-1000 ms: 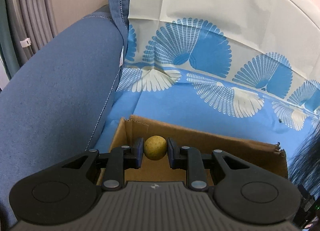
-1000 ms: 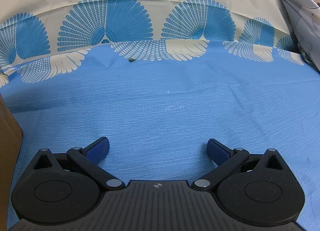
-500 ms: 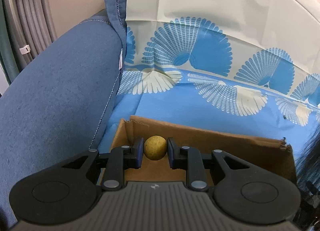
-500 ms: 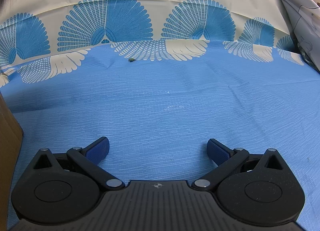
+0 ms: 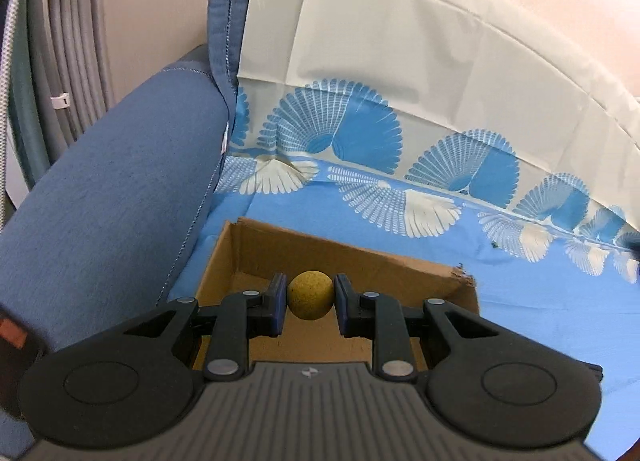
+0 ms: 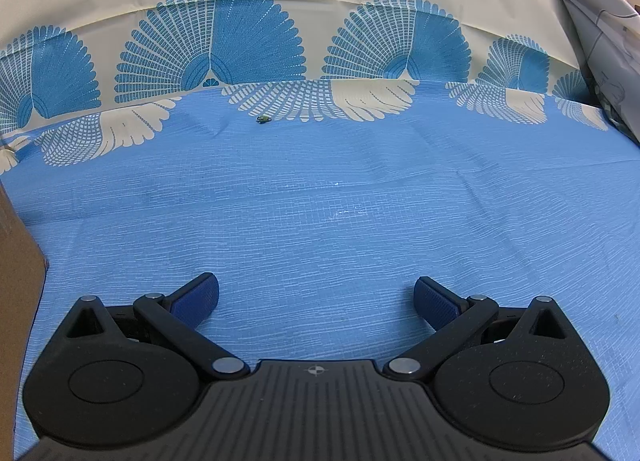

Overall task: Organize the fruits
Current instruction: 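Hold the yellow-green fruit in the left tool while the right tool moves to the sheet, then grasp the large orange on the sheet with the right tool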

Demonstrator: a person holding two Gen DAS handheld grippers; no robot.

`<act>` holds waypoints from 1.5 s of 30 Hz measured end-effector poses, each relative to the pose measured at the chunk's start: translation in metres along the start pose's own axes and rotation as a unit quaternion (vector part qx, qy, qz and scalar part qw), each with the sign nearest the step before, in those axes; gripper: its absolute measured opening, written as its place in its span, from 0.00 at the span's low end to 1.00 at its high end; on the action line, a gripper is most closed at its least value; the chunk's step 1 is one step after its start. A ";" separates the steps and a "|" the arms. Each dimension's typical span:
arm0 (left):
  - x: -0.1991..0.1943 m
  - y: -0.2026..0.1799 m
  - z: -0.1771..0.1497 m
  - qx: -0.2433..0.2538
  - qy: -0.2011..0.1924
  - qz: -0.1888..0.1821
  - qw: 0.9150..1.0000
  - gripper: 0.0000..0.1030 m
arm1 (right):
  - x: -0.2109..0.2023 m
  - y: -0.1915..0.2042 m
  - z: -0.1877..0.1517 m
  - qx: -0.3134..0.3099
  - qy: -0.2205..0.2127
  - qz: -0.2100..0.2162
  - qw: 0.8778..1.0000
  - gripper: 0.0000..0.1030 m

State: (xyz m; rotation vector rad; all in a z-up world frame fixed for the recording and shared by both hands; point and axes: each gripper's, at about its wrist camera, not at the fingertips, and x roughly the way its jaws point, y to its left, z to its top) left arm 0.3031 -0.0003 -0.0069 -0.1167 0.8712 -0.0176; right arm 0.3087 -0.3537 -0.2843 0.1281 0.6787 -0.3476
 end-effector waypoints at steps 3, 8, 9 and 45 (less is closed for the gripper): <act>-0.014 -0.002 -0.005 0.008 -0.001 0.007 1.000 0.27 | 0.000 0.000 0.000 0.000 0.000 0.000 1.000 1.00; -0.027 -0.009 -0.011 0.007 0.002 0.021 1.000 0.27 | 0.000 0.000 0.000 0.000 0.000 0.000 1.000 1.00; -0.027 -0.011 -0.012 0.009 0.006 0.023 1.000 0.27 | 0.000 0.000 0.000 0.000 0.000 0.000 1.000 1.00; -0.015 -0.022 -0.050 0.026 0.055 0.010 0.998 0.27 | -0.089 0.060 -0.059 -0.270 -0.010 0.200 0.942 0.98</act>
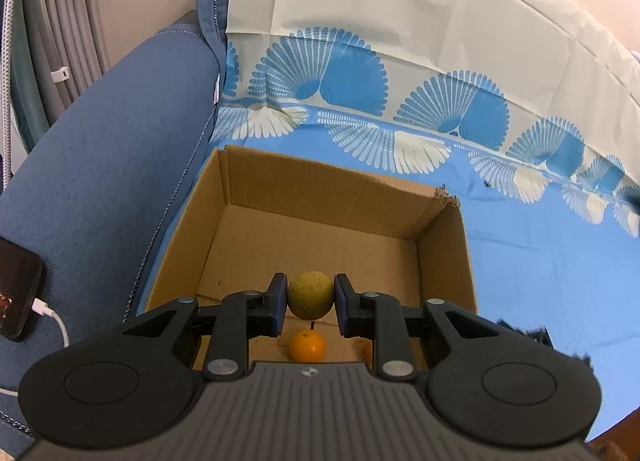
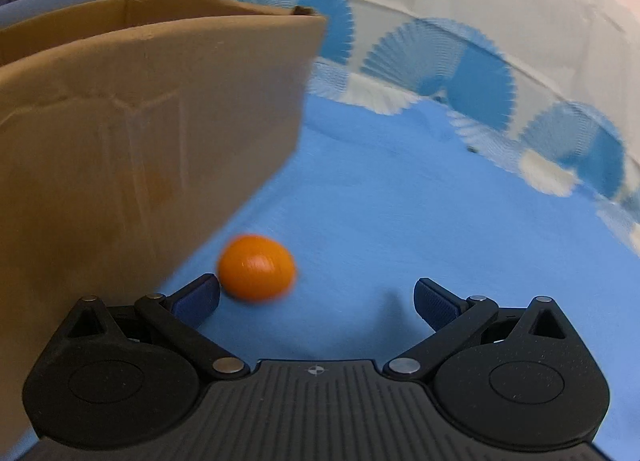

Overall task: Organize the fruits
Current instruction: 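Grasp the large orange on the sheet with the right tool, then lower the large orange into the box with the right tool while the left tool lowers its fruit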

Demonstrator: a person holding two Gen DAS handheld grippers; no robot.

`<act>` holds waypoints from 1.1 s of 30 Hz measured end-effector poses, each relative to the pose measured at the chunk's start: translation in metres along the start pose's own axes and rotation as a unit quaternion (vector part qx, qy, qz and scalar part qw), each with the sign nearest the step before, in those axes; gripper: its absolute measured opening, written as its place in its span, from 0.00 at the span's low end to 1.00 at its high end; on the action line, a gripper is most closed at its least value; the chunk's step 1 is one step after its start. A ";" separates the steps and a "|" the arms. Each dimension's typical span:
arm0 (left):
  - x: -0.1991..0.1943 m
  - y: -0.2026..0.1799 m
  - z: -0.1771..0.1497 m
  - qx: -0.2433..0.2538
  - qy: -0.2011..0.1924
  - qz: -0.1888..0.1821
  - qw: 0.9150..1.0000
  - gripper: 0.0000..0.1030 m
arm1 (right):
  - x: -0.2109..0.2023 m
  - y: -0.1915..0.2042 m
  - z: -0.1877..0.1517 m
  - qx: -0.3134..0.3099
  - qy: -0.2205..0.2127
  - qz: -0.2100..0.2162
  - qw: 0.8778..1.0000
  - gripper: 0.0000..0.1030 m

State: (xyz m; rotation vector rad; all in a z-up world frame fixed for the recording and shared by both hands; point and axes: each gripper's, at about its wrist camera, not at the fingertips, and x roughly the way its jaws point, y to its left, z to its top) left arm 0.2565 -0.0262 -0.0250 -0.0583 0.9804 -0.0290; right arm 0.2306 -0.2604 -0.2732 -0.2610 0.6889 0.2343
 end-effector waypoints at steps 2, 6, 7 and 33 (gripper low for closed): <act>0.000 0.001 -0.003 0.001 0.006 0.000 1.000 0.27 | 0.003 -0.004 0.002 -0.004 -0.008 0.028 1.000 0.61; 0.001 0.003 -0.011 0.001 0.019 -0.004 1.000 0.27 | -0.005 -0.019 0.005 0.044 0.010 0.085 0.995 0.39; 0.000 0.003 -0.013 0.002 0.020 -0.005 1.000 0.27 | -0.009 -0.018 0.005 0.040 0.014 0.073 0.996 0.39; -0.028 0.053 -0.069 0.025 0.052 0.036 0.998 0.27 | -0.167 0.098 0.104 0.118 -0.023 0.140 0.983 0.39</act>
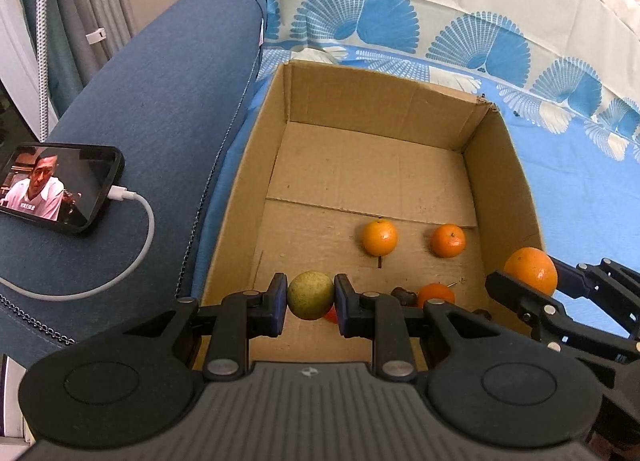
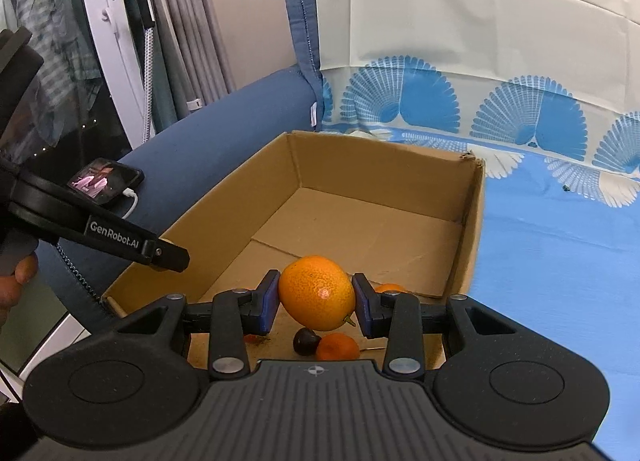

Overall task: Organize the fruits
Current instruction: 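Lower the large orange into the box with the right tool while the left tool lowers its fruit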

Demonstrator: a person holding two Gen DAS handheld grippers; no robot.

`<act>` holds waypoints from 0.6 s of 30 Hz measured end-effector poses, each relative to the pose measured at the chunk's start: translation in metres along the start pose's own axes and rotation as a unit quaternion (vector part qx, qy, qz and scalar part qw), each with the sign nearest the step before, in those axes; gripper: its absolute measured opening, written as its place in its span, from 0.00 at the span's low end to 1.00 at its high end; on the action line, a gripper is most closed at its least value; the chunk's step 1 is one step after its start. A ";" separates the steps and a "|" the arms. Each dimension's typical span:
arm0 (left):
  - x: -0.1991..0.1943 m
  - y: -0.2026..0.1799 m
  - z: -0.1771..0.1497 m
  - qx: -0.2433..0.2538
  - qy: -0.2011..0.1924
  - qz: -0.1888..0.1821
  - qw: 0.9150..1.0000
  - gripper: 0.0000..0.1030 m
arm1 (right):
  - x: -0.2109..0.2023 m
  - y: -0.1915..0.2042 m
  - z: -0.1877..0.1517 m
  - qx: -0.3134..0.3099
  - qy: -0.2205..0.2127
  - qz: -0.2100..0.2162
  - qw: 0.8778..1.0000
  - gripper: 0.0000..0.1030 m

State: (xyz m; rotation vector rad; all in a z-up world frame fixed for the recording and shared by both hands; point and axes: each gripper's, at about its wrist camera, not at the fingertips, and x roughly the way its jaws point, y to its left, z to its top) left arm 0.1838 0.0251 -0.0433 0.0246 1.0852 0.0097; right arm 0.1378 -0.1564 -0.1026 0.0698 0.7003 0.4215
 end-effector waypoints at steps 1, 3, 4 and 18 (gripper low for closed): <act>0.001 0.000 0.000 0.000 0.001 -0.002 1.000 0.27 | 0.001 0.000 0.000 0.001 0.002 -0.001 1.000 0.39; 0.004 0.000 0.000 0.002 0.003 -0.004 1.000 0.27 | 0.003 0.001 0.001 0.000 0.005 0.000 1.000 0.39; 0.005 -0.001 0.000 0.003 0.003 -0.004 1.000 0.27 | 0.004 0.001 0.001 -0.001 0.006 -0.002 1.000 0.39; 0.036 -0.008 0.000 0.025 0.023 0.003 0.999 0.27 | 0.031 -0.002 -0.007 -0.004 0.033 -0.008 0.999 0.39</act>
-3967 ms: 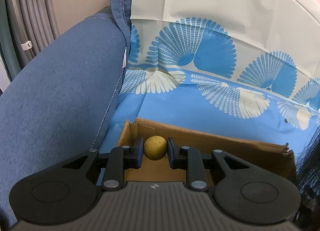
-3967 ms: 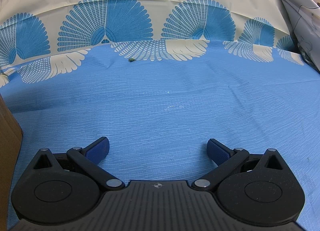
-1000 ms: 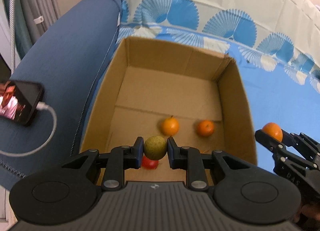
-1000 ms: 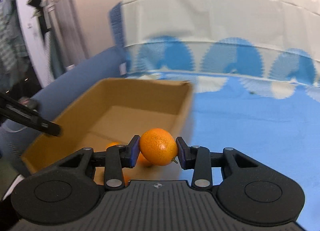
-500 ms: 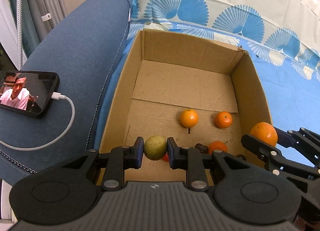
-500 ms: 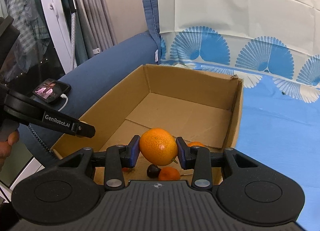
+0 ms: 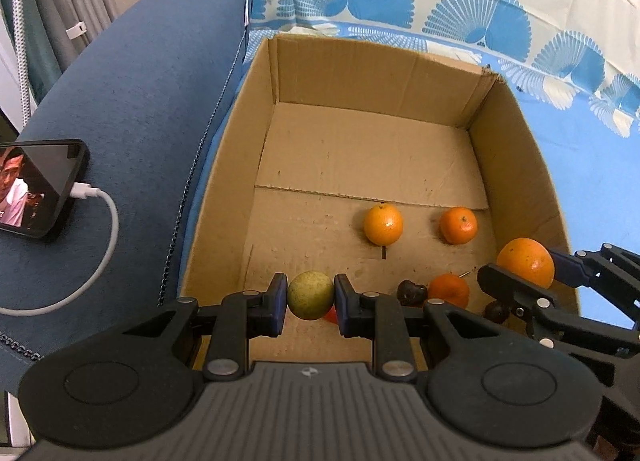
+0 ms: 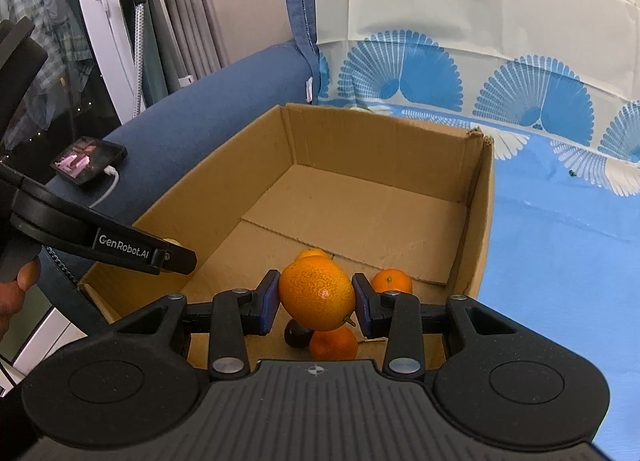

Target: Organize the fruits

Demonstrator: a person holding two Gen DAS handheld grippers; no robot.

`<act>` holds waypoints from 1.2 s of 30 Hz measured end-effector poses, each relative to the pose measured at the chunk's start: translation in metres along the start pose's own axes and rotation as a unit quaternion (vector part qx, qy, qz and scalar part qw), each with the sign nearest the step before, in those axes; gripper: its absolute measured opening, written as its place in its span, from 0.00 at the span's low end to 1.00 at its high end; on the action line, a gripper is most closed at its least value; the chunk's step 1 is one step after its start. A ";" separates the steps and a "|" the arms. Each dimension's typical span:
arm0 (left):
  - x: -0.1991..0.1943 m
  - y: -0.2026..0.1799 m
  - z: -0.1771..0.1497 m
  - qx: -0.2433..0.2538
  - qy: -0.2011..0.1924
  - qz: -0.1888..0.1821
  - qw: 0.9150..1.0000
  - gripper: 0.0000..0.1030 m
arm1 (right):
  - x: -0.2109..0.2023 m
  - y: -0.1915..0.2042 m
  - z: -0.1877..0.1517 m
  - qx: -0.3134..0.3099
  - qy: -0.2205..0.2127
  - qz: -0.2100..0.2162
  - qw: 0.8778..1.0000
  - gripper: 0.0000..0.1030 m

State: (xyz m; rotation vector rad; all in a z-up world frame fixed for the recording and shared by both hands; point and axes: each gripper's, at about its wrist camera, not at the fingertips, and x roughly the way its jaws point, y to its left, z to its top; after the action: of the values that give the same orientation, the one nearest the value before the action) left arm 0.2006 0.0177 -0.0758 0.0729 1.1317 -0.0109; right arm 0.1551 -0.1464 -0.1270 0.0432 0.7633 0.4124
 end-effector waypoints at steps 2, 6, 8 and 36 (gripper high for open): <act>0.008 -0.002 0.000 0.009 0.000 0.005 1.000 0.27 | 0.005 -0.001 -0.002 -0.002 0.006 -0.003 1.000 0.39; 0.025 -0.003 -0.001 0.027 -0.005 0.015 1.000 0.36 | 0.017 -0.003 -0.003 -0.020 0.016 -0.015 1.000 0.39; 0.026 -0.001 0.002 0.028 -0.001 -0.002 1.000 0.77 | 0.022 -0.002 0.000 -0.038 0.019 -0.022 0.999 0.45; -0.129 0.008 -0.107 0.002 -0.101 0.022 0.995 1.00 | -0.145 0.076 -0.049 0.041 -0.103 -0.161 0.981 0.99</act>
State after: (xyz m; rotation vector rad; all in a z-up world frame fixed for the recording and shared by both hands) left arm 0.0493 0.0291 -0.0039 0.0983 0.9274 0.0171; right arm 0.0019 -0.1368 -0.0526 0.0368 0.5695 0.0655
